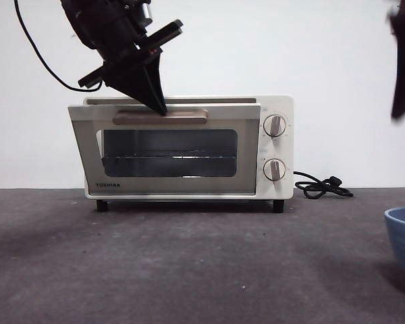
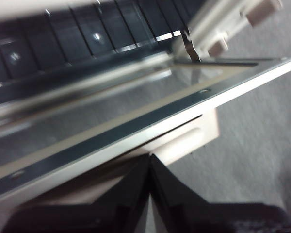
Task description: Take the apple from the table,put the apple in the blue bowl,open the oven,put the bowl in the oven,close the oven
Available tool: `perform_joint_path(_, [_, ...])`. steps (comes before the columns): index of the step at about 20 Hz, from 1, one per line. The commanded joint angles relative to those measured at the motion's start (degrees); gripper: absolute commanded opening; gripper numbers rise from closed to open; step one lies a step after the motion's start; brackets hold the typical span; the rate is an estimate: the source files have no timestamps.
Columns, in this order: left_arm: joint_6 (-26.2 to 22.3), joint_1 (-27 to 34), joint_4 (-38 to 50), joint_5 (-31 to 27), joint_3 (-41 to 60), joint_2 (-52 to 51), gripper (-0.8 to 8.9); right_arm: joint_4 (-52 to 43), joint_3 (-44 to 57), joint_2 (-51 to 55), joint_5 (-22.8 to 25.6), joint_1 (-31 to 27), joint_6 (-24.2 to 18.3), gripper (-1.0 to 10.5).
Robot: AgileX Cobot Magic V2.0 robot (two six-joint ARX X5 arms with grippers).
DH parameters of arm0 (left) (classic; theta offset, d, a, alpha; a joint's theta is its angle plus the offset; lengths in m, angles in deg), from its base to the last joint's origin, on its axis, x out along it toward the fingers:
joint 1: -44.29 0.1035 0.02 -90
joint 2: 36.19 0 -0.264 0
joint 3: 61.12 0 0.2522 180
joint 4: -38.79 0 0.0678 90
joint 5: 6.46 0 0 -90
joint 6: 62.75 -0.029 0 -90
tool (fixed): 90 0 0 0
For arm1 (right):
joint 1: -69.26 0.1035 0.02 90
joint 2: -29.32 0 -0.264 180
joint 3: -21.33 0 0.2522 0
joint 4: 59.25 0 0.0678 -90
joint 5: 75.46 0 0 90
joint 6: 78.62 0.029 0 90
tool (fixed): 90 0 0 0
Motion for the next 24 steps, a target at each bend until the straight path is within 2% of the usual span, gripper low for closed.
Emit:
perform_joint_path(1, [-0.90,-0.26,0.33,-3.80,3.28,3.67,-0.07,0.02,-3.23,2.01,0.48,0.39,0.90,-0.1])
perform_joint_path(9, [0.20,-1.86,4.28,-5.18,9.40,3.48,-0.07,6.84,-6.84,5.35,4.11,0.39,0.83,-0.1])
perform_joint_path(12, [0.17,-2.23,4.81,-5.22,9.70,3.48,-0.07,7.87,-6.84,5.68,6.93,0.37,0.77,-0.1])
perform_joint_path(17, [0.17,-3.85,5.53,-5.55,10.84,3.48,-0.07,7.87,-6.84,5.64,8.48,0.37,0.39,-0.1])
perform_joint_path(24, [4.09,-6.93,15.93,-6.40,22.97,3.39,-0.07,7.80,-6.84,5.64,9.88,0.37,0.35,-0.1])
